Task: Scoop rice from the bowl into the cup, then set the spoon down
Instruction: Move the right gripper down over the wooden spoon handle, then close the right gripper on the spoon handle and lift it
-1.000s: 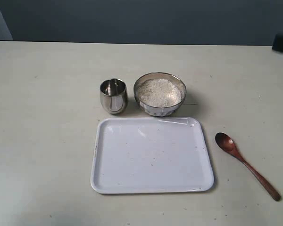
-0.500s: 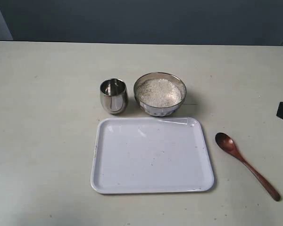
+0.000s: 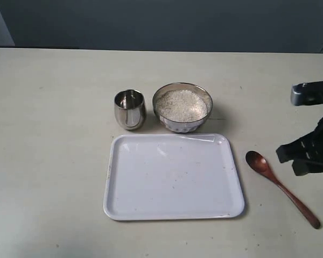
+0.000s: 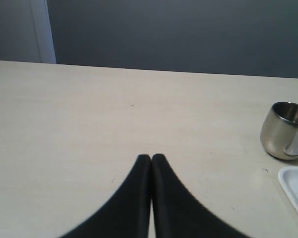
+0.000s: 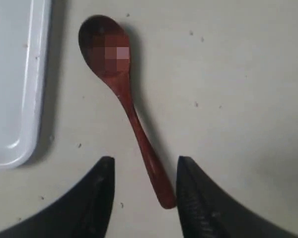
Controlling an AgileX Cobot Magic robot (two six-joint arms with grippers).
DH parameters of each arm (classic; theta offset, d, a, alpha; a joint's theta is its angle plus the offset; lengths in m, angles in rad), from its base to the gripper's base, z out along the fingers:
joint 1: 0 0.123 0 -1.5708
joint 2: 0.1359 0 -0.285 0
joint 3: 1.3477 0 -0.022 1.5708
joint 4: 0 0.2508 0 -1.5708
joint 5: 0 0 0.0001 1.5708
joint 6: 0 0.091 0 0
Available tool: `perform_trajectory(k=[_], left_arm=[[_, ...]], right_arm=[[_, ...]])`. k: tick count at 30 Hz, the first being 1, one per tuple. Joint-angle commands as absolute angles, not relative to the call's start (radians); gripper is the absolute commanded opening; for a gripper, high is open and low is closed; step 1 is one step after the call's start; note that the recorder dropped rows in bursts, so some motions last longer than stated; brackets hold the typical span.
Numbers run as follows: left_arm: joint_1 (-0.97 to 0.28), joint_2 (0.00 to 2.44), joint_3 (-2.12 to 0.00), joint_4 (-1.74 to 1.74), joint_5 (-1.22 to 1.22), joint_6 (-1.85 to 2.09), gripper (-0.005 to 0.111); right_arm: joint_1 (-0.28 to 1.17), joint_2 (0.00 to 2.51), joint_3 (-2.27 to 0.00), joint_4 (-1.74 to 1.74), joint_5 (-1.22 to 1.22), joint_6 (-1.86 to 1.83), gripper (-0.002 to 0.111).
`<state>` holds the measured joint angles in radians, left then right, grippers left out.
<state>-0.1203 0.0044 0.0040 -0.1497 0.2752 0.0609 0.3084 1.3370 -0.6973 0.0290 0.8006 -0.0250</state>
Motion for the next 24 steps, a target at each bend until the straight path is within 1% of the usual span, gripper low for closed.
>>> perform_trajectory(k=[1, 9, 24], left_arm=[[-0.132, 0.000, 0.000, -0.144, 0.262, 0.054, 0.001], [-0.132, 0.000, 0.000, -0.144, 0.262, 0.054, 0.001], [-0.132, 0.000, 0.000, -0.144, 0.262, 0.054, 0.001]], right_arm=[[0.338, 1.428, -0.704, 0.032, 0.802, -0.039, 0.041], [0.340, 1.571, -0.704, 0.025, 0.802, -0.077, 0.041], [0.340, 1.694, -0.704, -0.039, 0.777, -0.103, 0.041]])
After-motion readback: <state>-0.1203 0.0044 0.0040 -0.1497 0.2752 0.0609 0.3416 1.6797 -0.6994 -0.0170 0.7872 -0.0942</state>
